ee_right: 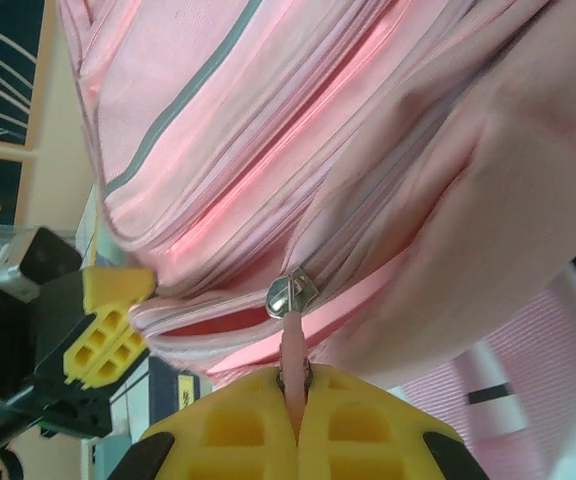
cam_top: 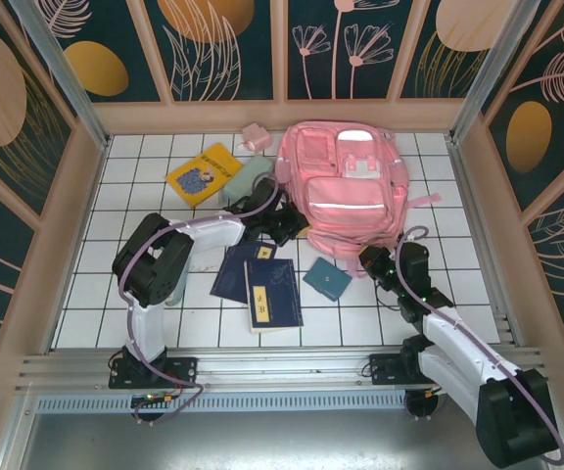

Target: Pack the student bag

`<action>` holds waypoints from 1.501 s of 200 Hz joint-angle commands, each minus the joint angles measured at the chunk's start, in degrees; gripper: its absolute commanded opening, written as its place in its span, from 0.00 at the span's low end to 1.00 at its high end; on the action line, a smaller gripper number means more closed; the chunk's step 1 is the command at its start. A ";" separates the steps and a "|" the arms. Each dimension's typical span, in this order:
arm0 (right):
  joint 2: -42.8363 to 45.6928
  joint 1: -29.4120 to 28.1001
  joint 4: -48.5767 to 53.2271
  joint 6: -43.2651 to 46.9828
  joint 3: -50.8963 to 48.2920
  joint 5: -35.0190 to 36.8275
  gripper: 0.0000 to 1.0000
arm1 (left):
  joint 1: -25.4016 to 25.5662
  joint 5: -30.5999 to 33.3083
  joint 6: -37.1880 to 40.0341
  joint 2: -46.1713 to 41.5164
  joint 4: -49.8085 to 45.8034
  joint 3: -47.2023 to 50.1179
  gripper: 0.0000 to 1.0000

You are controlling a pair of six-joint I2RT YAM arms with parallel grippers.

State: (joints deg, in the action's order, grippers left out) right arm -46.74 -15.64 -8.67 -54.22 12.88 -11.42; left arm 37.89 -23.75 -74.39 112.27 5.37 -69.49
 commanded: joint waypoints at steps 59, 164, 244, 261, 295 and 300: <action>0.86 12.38 6.02 7.23 3.97 3.07 0.00 | -4.84 4.06 5.83 -5.54 -2.17 2.01 0.00; 3.25 14.91 10.20 10.73 5.10 -3.63 0.00 | -4.91 6.68 21.42 4.11 -19.26 -22.11 0.00; 13.57 4.08 15.67 5.68 4.08 -0.88 0.00 | -1.48 10.29 30.39 17.86 -34.08 -49.71 0.32; 11.21 3.92 13.91 5.56 4.46 -1.44 0.00 | -2.30 12.19 29.57 17.08 -35.64 -47.95 0.41; 8.26 3.89 9.73 4.13 4.53 -0.93 0.00 | -4.73 8.90 24.28 7.06 -26.35 -29.34 0.52; 7.80 3.87 8.84 3.44 4.37 -1.30 0.00 | -4.68 8.40 23.90 5.70 -25.14 -27.10 0.53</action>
State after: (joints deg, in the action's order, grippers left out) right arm -38.35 -11.27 6.85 -48.51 17.08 -11.60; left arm 34.65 -14.72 -47.62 125.08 -24.51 -106.00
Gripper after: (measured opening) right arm 0.062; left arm 0.504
